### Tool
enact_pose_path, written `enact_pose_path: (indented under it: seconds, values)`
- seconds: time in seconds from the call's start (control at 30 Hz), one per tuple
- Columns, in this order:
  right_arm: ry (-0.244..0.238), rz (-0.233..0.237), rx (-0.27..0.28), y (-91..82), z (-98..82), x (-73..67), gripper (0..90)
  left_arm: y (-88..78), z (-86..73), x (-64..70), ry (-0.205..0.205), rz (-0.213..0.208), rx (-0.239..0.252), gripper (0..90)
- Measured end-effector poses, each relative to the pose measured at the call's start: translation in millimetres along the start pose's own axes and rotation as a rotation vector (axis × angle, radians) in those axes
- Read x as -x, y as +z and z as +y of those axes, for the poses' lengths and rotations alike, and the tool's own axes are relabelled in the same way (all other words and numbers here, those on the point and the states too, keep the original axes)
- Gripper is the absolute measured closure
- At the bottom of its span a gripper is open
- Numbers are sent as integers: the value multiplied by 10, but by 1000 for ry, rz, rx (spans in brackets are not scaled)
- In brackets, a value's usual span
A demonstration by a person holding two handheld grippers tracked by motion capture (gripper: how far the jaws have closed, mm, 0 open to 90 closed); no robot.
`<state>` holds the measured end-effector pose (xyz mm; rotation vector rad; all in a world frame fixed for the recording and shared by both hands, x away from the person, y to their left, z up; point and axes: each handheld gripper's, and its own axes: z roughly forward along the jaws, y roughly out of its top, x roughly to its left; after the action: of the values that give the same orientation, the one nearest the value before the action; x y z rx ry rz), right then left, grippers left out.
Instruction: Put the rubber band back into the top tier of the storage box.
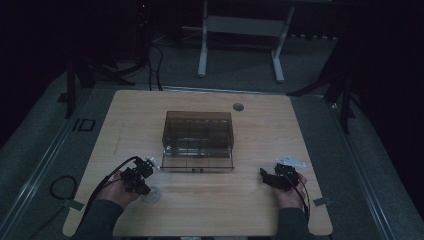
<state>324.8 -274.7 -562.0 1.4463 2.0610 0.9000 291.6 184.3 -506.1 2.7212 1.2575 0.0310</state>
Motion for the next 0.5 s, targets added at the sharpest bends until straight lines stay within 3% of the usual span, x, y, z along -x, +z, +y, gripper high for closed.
enact_pose_path:
  seconds: [0.5]
  values:
    - [0,0,0,0,0,0,274,-131,-24,-56,-5,-1,19,821]
